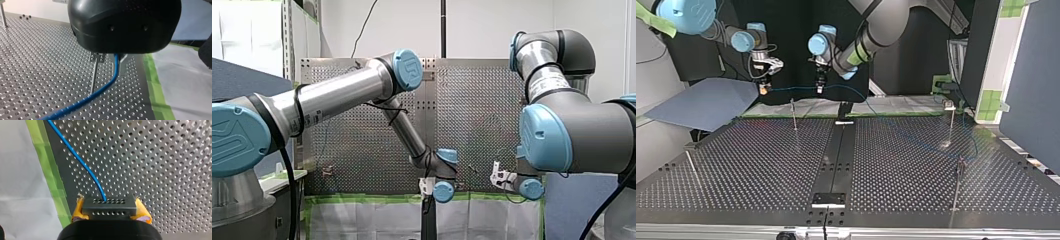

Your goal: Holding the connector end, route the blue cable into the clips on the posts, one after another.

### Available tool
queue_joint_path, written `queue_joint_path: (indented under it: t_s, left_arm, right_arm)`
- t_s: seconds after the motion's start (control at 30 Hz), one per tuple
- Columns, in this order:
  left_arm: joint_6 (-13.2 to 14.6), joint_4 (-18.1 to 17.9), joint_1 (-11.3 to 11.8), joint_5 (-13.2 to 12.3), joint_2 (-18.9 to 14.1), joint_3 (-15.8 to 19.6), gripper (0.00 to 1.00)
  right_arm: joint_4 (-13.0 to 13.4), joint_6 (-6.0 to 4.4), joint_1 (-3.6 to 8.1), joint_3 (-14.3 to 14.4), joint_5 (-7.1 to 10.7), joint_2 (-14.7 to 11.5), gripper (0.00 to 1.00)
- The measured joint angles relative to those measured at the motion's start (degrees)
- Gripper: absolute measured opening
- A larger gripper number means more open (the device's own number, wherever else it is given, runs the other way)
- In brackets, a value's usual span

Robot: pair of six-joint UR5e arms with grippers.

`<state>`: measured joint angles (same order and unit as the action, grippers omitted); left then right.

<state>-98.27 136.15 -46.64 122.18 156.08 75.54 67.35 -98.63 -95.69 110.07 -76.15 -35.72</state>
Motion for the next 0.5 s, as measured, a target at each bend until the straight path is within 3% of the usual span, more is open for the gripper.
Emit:
queue_joint_path:
  t_s: [0.23,0.5]
  left_arm:
    - [0.0,1.0,-0.6,0.2,2.7,-3.8,0.00]
    - [0.4,1.2,-0.9,1.3,3.2,-7.2,0.00]
  right_arm:
    - [0.0,0.04,0.42,0.0,0.50,0.0,0.00]
    - [-0.1,0.04,0.36,0.0,0.92,0.0,0.00]
